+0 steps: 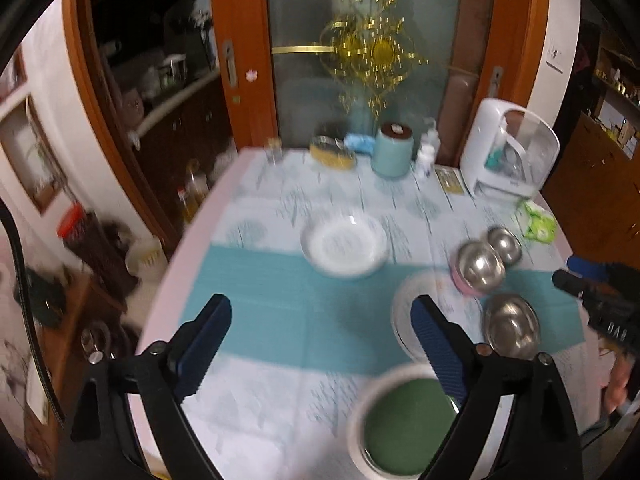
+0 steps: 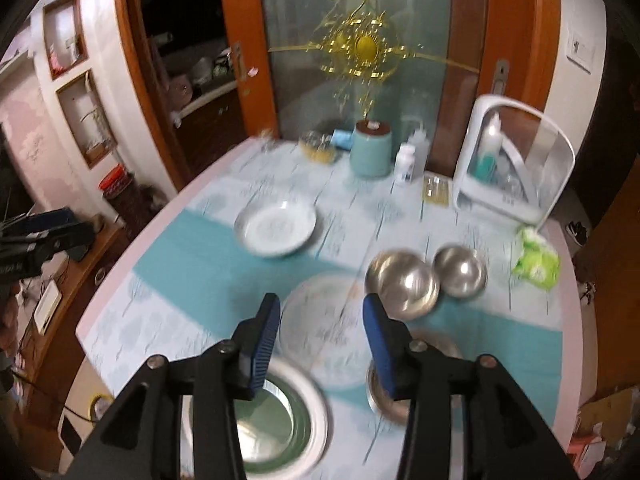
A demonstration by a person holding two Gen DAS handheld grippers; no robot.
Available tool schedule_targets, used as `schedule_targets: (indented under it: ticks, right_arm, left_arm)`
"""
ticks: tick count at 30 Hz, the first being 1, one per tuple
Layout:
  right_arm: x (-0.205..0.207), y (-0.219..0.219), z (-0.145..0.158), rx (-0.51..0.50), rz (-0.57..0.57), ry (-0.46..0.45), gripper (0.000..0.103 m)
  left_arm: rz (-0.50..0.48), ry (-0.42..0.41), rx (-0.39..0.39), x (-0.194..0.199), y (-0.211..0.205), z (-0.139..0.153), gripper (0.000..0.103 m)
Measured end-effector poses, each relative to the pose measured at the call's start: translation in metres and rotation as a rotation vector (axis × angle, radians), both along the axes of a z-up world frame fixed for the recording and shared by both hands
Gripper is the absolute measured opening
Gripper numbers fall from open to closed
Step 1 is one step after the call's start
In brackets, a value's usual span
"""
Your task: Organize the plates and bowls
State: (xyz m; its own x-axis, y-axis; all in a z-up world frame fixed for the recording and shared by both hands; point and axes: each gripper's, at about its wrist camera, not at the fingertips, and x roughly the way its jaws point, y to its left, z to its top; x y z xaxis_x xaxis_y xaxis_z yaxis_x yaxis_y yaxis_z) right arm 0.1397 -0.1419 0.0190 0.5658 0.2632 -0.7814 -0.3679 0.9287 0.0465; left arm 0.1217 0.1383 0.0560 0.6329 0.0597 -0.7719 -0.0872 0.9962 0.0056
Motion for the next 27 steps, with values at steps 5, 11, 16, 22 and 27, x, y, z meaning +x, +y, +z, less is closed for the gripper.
schedule_targets:
  ticks: [5, 11, 16, 22, 27]
  right_arm:
    - [0.073, 0.016, -0.004, 0.031, -0.032, 0.048, 0.044]
    - [0.148, 0.039, -0.037, 0.032, -0.042, 0.128, 0.044]
    - [0.197, 0.052, -0.089, 0.078, -0.058, 0.259, 0.044]
    - [0.233, 0.069, -0.165, 0.151, -0.097, 0.418, 0.044]
    - [0.249, 0.079, -0.209, 0.200, -0.128, 0.497, 0.044]
  left_arm:
    - [-0.043, -0.001, 0.021, 0.065, 0.021, 0.001, 0.099]
    - [-0.057, 0.114, -0.008, 0.163, 0.053, -0.053, 0.099]
    - [-0.016, 0.255, -0.044, 0.225, 0.074, -0.127, 0.099]
    - [-0.023, 0.383, -0.087, 0.276, 0.079, -0.219, 0.097]
    - [-0.054, 0.434, -0.115, 0.293, 0.073, -0.262, 0.093]
